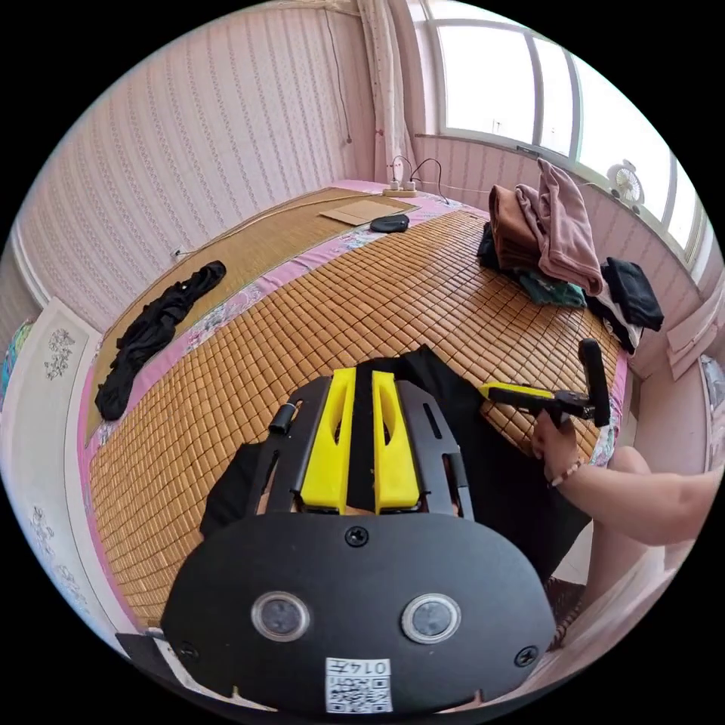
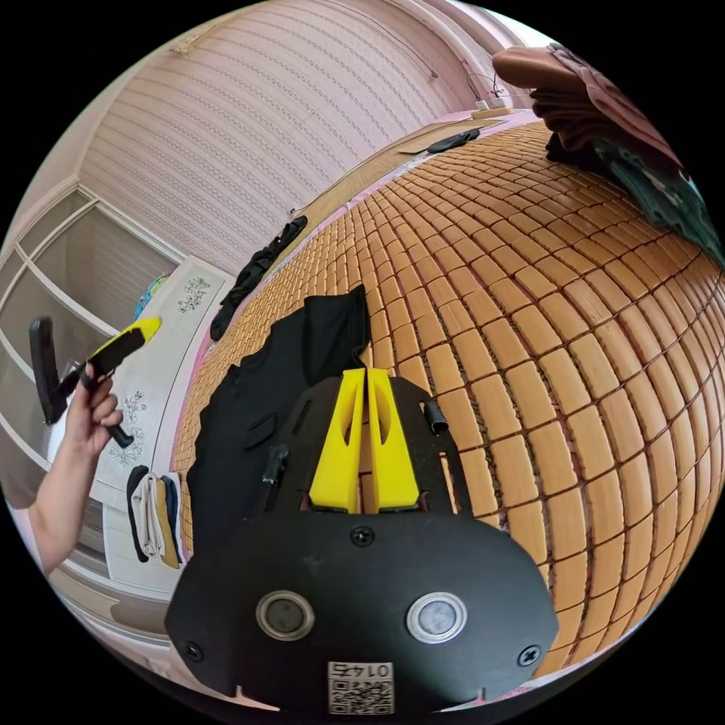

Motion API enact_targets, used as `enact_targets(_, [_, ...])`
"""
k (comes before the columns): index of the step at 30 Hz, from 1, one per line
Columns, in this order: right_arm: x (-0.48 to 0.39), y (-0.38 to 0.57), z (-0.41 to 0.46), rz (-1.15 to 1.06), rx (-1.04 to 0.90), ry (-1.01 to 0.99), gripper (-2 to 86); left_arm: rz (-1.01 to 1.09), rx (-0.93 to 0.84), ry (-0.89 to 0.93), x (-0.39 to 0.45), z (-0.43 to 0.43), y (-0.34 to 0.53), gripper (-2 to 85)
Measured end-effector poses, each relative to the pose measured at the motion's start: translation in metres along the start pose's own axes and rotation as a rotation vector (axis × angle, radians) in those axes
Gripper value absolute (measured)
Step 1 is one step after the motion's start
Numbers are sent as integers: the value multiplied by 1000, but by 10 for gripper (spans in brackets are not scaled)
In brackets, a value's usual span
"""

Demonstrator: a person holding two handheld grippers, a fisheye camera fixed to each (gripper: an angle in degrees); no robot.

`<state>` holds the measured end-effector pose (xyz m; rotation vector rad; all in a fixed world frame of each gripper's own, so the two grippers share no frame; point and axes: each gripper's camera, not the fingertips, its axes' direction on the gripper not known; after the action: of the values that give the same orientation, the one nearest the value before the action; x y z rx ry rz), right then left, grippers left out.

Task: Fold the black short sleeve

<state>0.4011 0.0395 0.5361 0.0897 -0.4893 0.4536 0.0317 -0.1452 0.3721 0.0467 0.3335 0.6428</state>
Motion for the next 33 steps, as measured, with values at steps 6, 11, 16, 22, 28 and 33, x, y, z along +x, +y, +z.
enact_targets(6, [-37, 2, -23, -4, 35, -14, 4, -307, -127, -106, -98, -63, 192, 8])
enact_targets(11, [-123, -23, -23, -208, -14, 54, 20, -556, -129, -22, -159, -74, 294, -8])
enact_targets(16, [-236, -54, 25, -408, -153, -50, 56, -626, -103, 59, -189, -51, 330, -8])
enact_targets(22, [-423, -40, 170, -777, -505, -133, 74, -667, -94, 124, -219, -24, 335, 13])
enact_targets(28, [-561, 1, 322, -990, -782, -2, 106, -772, -83, 192, -258, -3, 338, 51])
enact_targets(33, [-634, 23, 390, -1065, -837, 37, 108, -761, -133, 173, -274, 15, 346, 60])
